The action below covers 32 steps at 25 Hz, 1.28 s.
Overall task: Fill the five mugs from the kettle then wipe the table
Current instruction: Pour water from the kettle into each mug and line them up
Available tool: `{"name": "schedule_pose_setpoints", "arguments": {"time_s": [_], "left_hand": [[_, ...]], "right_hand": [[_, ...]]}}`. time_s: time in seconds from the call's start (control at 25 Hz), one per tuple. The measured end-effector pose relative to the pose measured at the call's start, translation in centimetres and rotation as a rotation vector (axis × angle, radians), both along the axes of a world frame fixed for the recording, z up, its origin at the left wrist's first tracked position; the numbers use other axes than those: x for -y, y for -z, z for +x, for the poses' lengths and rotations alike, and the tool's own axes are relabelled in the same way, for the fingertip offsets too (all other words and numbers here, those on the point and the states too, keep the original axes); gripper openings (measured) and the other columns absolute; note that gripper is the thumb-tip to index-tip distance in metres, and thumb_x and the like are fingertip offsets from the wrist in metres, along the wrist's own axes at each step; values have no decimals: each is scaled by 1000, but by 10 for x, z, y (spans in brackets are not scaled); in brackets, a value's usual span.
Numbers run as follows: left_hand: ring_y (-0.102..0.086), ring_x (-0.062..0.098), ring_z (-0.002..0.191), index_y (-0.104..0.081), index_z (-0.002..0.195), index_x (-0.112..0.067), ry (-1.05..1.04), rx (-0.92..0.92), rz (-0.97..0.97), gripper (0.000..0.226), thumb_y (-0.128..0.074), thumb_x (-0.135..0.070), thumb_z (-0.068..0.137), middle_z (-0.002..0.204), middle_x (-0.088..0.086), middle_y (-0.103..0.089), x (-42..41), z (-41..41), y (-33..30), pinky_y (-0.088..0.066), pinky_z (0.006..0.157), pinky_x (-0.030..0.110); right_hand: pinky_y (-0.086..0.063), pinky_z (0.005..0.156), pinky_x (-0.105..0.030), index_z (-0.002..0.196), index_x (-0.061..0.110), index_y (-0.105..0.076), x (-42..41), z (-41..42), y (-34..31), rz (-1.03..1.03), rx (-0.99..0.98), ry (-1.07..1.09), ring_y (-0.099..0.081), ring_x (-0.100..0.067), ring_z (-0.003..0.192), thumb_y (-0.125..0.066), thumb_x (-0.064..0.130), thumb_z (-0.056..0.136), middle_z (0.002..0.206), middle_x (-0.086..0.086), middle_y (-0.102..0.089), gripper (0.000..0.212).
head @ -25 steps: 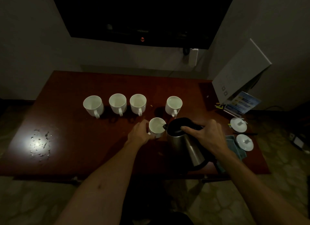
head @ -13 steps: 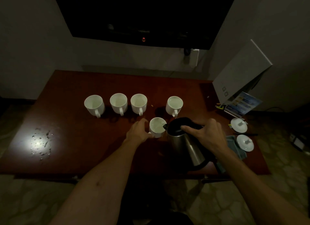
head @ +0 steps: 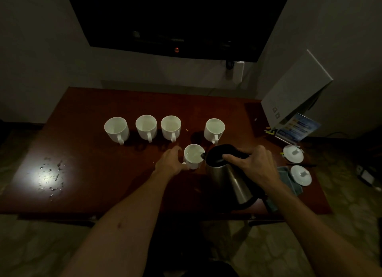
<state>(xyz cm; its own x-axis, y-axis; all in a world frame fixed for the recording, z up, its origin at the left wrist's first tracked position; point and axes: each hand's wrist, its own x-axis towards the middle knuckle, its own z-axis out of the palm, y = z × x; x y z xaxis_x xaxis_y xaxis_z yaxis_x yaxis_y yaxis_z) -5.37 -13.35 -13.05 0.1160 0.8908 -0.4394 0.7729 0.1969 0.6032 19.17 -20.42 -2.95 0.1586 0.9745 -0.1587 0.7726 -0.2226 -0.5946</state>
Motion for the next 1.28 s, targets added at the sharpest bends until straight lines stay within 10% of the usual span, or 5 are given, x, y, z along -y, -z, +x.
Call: {"name": "schedule_pose_setpoints", "arguments": {"time_s": [1.28], "left_hand": [[-56, 27, 118, -47, 135, -22, 15, -9, 25, 70, -83, -35, 76, 130, 7, -56, 10, -2, 0, -50, 95, 46]], "right_hand": [[-56, 53, -24, 109, 21, -77, 9, -9, -5, 33, 51, -1, -68, -4, 58, -76, 55, 83, 73, 10, -71, 43]]}}
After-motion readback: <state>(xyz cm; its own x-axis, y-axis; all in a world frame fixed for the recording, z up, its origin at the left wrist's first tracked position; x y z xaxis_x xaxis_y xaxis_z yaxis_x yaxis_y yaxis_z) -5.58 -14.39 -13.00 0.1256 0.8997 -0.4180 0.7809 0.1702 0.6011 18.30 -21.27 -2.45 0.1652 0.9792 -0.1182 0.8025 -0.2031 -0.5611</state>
